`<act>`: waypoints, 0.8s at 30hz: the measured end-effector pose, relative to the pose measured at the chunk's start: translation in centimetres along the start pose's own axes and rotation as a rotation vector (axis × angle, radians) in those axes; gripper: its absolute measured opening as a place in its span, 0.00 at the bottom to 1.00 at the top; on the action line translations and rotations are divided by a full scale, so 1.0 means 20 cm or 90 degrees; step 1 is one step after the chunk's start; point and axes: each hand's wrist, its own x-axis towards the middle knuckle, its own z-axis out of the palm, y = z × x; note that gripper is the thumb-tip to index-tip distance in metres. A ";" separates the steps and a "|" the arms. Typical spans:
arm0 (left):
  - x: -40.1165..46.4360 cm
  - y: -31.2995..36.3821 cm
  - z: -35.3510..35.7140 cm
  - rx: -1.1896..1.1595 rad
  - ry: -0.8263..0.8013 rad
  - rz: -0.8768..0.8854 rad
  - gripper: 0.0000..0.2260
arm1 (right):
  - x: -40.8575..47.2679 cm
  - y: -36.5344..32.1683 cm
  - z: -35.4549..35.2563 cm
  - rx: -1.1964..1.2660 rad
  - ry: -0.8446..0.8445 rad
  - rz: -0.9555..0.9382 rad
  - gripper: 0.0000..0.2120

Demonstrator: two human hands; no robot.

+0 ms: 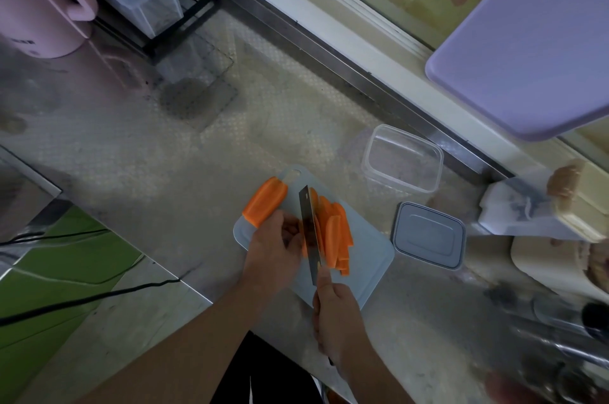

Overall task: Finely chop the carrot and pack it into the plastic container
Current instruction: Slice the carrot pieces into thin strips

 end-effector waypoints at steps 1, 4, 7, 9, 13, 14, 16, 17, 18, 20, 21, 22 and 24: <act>0.00 0.00 0.00 -0.003 -0.002 -0.001 0.08 | 0.00 0.01 0.00 -0.006 0.006 0.000 0.26; 0.00 0.00 0.00 -0.005 -0.004 -0.006 0.08 | 0.00 0.05 0.01 -0.024 0.023 0.002 0.25; 0.00 0.01 0.00 0.002 -0.002 -0.009 0.08 | -0.02 0.11 0.00 -0.046 0.036 0.012 0.25; 0.00 0.01 0.00 0.005 -0.003 -0.010 0.08 | -0.03 0.14 -0.01 -0.047 0.049 0.008 0.25; 0.00 0.01 0.00 0.010 -0.002 -0.006 0.08 | -0.03 0.14 0.00 -0.082 0.042 0.015 0.26; 0.00 0.01 0.00 0.009 -0.001 -0.006 0.08 | -0.02 0.13 0.01 -0.089 0.041 0.019 0.27; 0.00 0.01 -0.01 0.007 -0.004 -0.005 0.08 | 0.00 0.08 0.03 -0.078 0.033 0.026 0.26; 0.00 0.01 -0.01 0.007 -0.008 -0.006 0.08 | 0.01 0.04 0.03 -0.073 0.030 0.023 0.25; 0.00 0.01 -0.01 0.009 -0.011 -0.006 0.08 | 0.01 0.01 0.03 -0.069 0.027 0.016 0.24; 0.00 0.00 -0.01 0.009 -0.009 -0.004 0.07 | 0.04 -0.03 0.03 -0.030 0.026 0.000 0.24; 0.00 0.00 0.00 0.006 -0.007 -0.003 0.07 | 0.05 -0.04 0.03 -0.002 0.027 -0.011 0.24; 0.00 0.00 0.00 0.003 -0.007 -0.003 0.07 | 0.07 -0.05 0.04 0.021 0.028 -0.023 0.24; -0.01 0.00 0.00 0.004 -0.006 -0.002 0.07 | 0.09 -0.05 0.05 0.053 0.031 -0.040 0.23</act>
